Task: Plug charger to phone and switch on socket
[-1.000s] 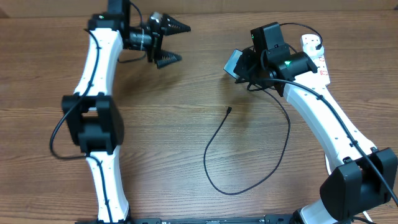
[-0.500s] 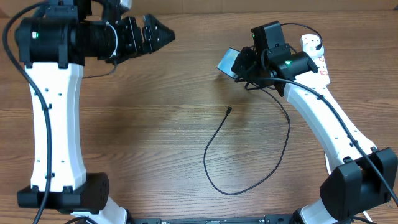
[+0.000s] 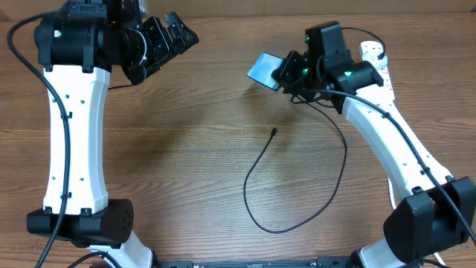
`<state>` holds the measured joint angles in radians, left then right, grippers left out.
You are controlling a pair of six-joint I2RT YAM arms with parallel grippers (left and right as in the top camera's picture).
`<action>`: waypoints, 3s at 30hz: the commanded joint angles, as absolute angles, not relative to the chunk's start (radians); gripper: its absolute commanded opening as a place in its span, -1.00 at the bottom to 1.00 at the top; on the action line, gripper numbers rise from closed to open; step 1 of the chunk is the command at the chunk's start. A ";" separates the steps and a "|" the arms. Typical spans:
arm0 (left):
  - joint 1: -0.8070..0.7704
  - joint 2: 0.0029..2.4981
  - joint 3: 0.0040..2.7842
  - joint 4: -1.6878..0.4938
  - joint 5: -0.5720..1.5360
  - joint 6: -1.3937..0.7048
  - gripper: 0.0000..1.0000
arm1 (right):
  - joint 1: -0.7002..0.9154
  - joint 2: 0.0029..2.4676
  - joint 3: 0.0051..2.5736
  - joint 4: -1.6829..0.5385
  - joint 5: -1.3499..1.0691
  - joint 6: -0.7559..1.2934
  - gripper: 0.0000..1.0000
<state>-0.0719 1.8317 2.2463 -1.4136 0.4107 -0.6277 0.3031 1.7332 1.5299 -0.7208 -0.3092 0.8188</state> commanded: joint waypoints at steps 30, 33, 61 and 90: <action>-0.202 2.103 2.245 -1.345 0.681 -1.219 0.71 | 0.269 1.728 1.552 -0.662 -0.625 1.384 -0.93; -0.202 2.115 2.245 -1.345 0.701 -1.219 0.72 | 0.269 1.728 1.552 -0.663 -0.601 1.384 -0.93; -0.210 2.119 2.245 -1.306 0.708 -1.102 0.91 | 0.294 1.728 1.552 -0.658 -0.617 1.376 -0.93; -0.216 2.119 2.245 -1.293 0.746 -1.212 0.94 | 0.294 1.728 1.552 -0.651 -0.668 1.595 -0.93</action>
